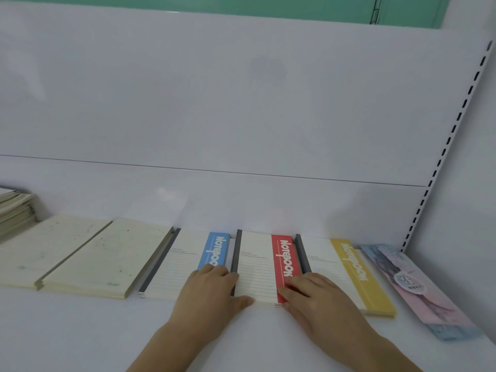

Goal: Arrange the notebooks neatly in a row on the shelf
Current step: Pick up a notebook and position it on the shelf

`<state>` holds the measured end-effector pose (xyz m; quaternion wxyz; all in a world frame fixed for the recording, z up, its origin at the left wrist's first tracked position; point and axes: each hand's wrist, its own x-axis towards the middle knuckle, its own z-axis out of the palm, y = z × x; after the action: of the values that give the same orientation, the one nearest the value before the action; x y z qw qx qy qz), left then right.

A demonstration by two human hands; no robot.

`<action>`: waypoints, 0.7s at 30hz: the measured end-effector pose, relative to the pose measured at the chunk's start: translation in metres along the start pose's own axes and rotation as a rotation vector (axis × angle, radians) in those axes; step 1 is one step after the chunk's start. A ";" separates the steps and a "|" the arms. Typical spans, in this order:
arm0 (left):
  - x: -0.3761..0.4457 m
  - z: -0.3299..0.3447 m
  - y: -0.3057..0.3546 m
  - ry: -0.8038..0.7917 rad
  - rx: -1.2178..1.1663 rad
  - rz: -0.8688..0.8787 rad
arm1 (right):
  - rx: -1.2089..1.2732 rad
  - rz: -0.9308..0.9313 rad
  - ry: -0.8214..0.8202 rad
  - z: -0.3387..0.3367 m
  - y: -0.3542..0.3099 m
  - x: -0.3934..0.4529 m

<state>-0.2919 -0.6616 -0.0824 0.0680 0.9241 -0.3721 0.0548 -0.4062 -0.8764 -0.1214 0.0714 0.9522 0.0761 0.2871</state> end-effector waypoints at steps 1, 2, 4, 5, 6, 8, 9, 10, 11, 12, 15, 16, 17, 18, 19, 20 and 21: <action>0.001 -0.001 -0.002 0.006 -0.003 0.016 | 0.002 0.009 -0.011 0.000 0.000 0.000; 0.002 -0.001 -0.004 0.013 0.000 0.030 | 0.005 0.018 -0.021 0.000 0.000 0.001; 0.003 -0.001 -0.007 0.010 -0.003 0.058 | 0.006 0.028 -0.036 -0.002 0.000 0.003; 0.004 0.000 -0.007 0.005 -0.003 0.064 | 0.011 0.034 -0.045 -0.003 0.000 0.003; 0.005 0.001 -0.009 0.002 -0.001 0.067 | 0.019 0.042 -0.052 -0.004 -0.001 0.004; 0.006 0.001 -0.010 0.012 0.021 0.071 | 0.031 0.055 -0.061 -0.005 -0.001 0.005; 0.006 0.001 -0.010 0.019 0.033 0.076 | 0.034 0.062 -0.063 -0.007 -0.002 0.005; 0.006 0.001 -0.010 0.032 0.029 0.082 | 0.040 0.070 -0.067 -0.009 -0.003 0.005; 0.005 0.003 -0.011 0.049 0.015 0.085 | 0.047 0.077 -0.072 -0.011 -0.004 0.006; 0.004 0.004 -0.012 0.085 -0.010 0.078 | 0.046 0.084 -0.073 -0.013 -0.006 0.006; -0.005 0.008 -0.021 0.283 -0.075 0.028 | 0.028 0.143 -0.080 -0.019 -0.017 0.013; -0.010 0.008 -0.027 0.346 -0.084 0.016 | 0.033 0.159 -0.082 -0.020 -0.023 0.017; -0.016 0.008 -0.033 0.402 -0.092 0.007 | 0.039 0.163 -0.079 -0.020 -0.030 0.022; -0.023 0.006 -0.040 0.419 -0.108 -0.007 | 0.050 0.156 -0.076 -0.020 -0.040 0.027; -0.030 0.002 -0.048 0.442 -0.118 -0.019 | 0.061 0.144 -0.074 -0.020 -0.053 0.033; -0.038 -0.002 -0.057 0.465 -0.127 -0.031 | 0.070 0.132 -0.079 -0.019 -0.066 0.039; -0.045 -0.005 -0.068 0.498 -0.129 -0.038 | 0.068 0.120 -0.088 -0.019 -0.081 0.046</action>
<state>-0.2776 -0.5815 -0.0905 0.2174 0.8827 -0.3292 0.2554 -0.3872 -0.7869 -0.0960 0.0249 0.9687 0.0255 0.2458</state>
